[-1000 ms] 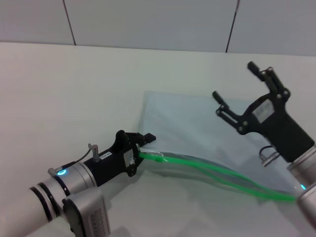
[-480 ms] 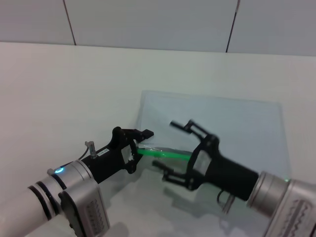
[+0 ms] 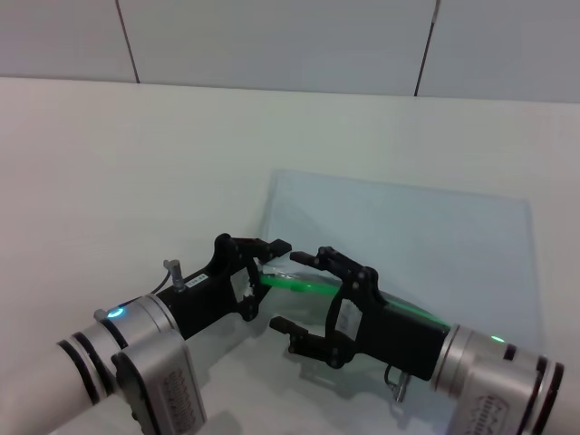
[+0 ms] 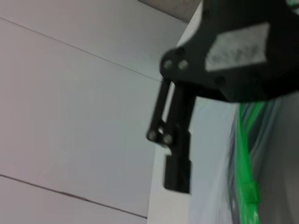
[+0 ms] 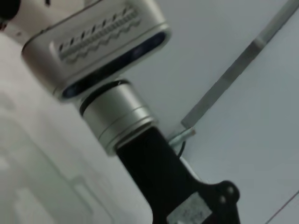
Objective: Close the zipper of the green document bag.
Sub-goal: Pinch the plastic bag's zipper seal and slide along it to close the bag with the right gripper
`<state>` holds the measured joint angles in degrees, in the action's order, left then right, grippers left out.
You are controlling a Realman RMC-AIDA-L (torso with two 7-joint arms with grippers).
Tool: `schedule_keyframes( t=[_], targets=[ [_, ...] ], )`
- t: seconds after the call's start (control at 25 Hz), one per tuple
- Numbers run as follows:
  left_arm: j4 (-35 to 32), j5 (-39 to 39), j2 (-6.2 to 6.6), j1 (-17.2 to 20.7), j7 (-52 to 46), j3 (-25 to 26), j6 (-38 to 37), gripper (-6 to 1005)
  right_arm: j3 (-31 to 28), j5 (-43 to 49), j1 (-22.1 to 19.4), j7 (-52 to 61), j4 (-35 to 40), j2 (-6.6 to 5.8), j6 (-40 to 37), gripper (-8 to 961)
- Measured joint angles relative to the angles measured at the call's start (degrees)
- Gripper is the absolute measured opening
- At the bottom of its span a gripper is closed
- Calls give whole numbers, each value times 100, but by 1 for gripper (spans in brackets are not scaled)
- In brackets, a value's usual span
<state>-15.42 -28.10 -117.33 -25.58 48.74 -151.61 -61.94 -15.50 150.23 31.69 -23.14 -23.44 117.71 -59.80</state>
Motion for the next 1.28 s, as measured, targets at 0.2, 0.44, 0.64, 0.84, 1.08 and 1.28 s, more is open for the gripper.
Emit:
schedule_keyframes(
  t=[0.2,0.44,0.64,0.84,1.08,1.28],
  targets=[
    [-5,11,0,0,-7,-7,-2,58,-7,-9,-1,-427,-37,7,199,831],
    [-52,38,2,4,-10,-12,-3,59,-87,-15,-39,-795,-6,8,208,709],
    [-70,85,8,20,-40,-22,-3,60,-145,-14,-49,-968,-14,13,337,544],
    [-74,88,9,34,-40,-26,-2,60,-157,-15,-61,-1179,-62,15,468,499],
    [-83,87,8,44,-42,-26,-3,61,-155,-13,-96,-1357,-115,16,426,446],
    [-87,106,8,44,-47,-26,-3,62,-181,-10,-153,-1568,-201,15,418,359]
  ],
)
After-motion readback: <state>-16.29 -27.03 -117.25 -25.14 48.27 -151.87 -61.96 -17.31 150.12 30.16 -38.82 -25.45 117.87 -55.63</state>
